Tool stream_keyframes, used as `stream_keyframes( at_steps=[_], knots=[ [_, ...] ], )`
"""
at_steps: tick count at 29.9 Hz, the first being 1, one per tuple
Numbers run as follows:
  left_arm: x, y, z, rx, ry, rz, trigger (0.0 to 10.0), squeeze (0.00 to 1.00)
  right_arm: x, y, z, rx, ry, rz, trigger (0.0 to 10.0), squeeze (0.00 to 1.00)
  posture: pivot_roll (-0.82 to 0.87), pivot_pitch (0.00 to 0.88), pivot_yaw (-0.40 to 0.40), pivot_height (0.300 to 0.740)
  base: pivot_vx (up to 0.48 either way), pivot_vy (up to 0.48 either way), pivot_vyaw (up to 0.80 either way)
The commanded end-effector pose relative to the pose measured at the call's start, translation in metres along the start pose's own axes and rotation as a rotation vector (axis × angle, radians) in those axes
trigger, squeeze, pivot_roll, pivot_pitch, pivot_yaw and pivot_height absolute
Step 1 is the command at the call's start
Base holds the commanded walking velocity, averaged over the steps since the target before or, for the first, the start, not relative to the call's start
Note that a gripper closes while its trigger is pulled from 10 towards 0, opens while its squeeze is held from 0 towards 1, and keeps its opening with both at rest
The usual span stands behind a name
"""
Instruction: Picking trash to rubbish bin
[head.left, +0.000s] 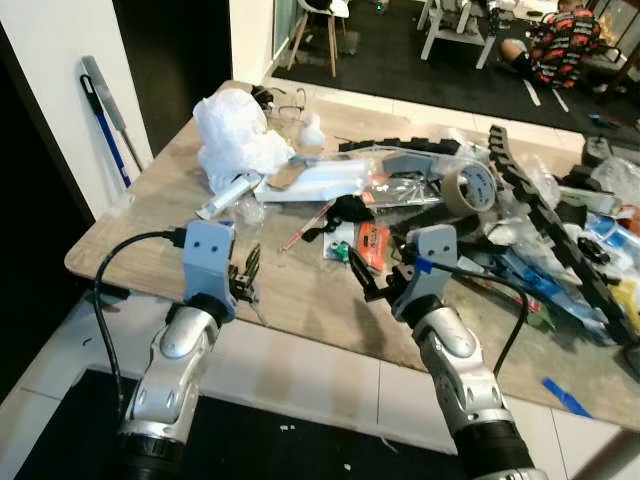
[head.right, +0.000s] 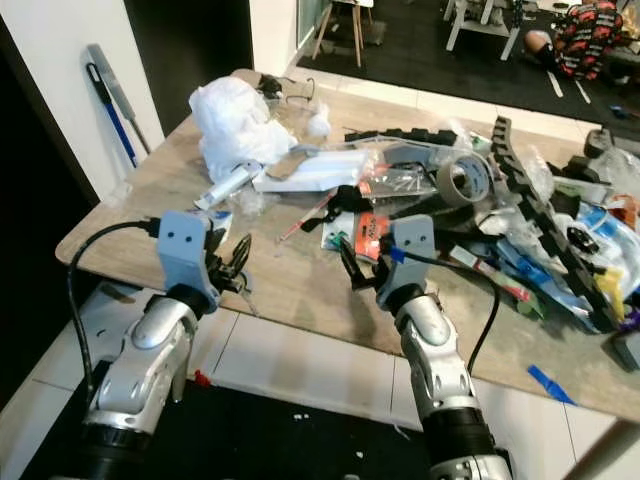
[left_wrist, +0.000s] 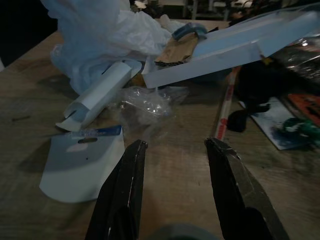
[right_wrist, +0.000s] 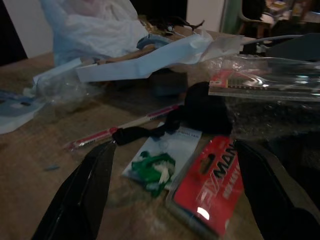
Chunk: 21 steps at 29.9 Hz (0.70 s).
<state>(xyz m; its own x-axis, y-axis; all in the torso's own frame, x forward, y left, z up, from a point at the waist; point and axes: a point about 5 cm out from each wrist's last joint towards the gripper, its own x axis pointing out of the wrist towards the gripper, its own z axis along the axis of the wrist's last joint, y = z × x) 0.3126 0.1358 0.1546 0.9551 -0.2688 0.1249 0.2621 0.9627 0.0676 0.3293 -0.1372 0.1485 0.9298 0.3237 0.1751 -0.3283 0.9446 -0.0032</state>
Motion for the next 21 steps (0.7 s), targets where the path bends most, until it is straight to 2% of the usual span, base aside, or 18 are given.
stream_keyframes(
  at_steps=[1,9,11,12,13,14,21],
  knots=[
    [-0.0021,-0.0027,-0.0061,-0.002,0.029,-0.013,10.0,0.0,-0.0048,-0.0071,-0.0063,0.009,0.032,-0.02,10.0,1.0,-0.04,0.13,-0.07,0.74,0.281,0.0,0.0],
    [-0.0026,-0.0033,-0.0071,0.0,0.034,-0.014,10.0,0.0,-0.0051,-0.0042,-0.0083,0.008,0.042,-0.01,10.0,1.0,-0.04,0.134,-0.068,0.74,0.276,0.0,0.0],
    [-0.0027,-0.0028,-0.0071,0.001,0.033,-0.013,10.0,0.0,-0.0051,-0.0039,-0.0088,-0.001,0.047,-0.009,10.0,1.0,-0.04,0.134,-0.069,0.74,0.0,0.0,0.0],
    [-0.0032,-0.0015,-0.0079,0.001,0.037,-0.011,10.0,0.0,-0.0051,-0.0036,-0.0094,-0.008,0.051,-0.008,10.0,0.88,-0.04,0.134,-0.069,0.74,0.0,0.0,0.0],
    [-0.0032,-0.0015,-0.0079,0.001,0.037,-0.011,10.0,0.0,-0.0051,-0.0036,-0.0094,-0.008,0.051,-0.008,10.0,0.88,-0.04,0.134,-0.069,0.74,0.0,0.0,0.0],
    [-0.0045,0.0022,-0.0091,0.008,0.042,-0.005,10.0,0.0,-0.0049,-0.0033,-0.0102,-0.015,0.056,-0.007,10.0,0.0,-0.03,0.134,-0.067,0.74,0.0,0.0,0.0],
    [-0.0049,0.0038,-0.0099,0.02,0.05,-0.019,10.0,0.0,-0.0046,-0.002,-0.0119,-0.015,0.063,-0.002,10.0,0.0,-0.03,0.134,-0.065,0.74,0.0,0.0,0.0]
  ],
)
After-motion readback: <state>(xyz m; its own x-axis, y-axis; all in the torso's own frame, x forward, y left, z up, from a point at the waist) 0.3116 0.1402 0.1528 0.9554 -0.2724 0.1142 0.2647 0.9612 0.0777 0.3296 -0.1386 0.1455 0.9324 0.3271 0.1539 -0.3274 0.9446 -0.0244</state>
